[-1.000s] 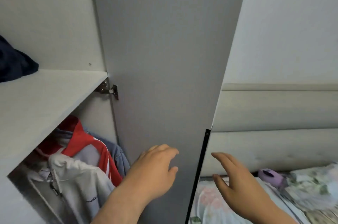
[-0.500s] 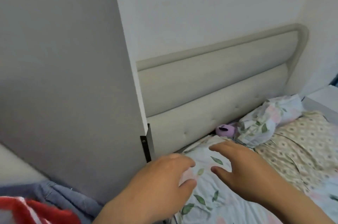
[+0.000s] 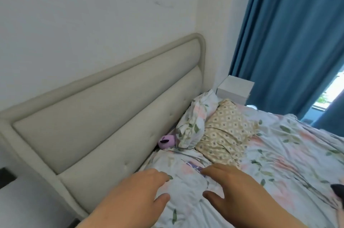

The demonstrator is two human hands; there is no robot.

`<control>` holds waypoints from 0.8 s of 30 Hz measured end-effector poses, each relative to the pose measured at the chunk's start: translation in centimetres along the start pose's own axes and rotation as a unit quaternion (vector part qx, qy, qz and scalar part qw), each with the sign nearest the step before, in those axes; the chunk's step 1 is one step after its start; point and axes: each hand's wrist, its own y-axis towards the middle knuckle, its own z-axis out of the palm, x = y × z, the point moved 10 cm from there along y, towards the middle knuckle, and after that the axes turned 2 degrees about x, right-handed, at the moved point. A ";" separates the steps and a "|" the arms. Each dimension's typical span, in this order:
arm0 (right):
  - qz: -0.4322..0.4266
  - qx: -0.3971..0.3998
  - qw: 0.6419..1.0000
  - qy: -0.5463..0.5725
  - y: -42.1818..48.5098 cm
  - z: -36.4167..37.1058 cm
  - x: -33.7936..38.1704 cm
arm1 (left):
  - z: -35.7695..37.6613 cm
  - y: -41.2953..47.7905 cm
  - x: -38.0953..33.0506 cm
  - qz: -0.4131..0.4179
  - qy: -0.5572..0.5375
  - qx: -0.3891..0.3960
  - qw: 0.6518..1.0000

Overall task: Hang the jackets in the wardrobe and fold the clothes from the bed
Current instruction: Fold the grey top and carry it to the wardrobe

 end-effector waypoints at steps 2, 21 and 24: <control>0.038 -0.011 0.999 0.005 -1.3 -0.5 -1.3 | -0.3 1.3 -0.6 0.021 0.010 0.012 1.000; 0.379 -0.030 0.925 0.008 -19.1 -2.1 -3.9 | 9.7 6.1 -12.8 0.240 -0.143 0.222 0.934; 0.414 -0.032 0.910 0.001 -22.2 -2.6 -4.1 | 10.2 5.6 -14.5 0.239 -0.229 0.238 0.913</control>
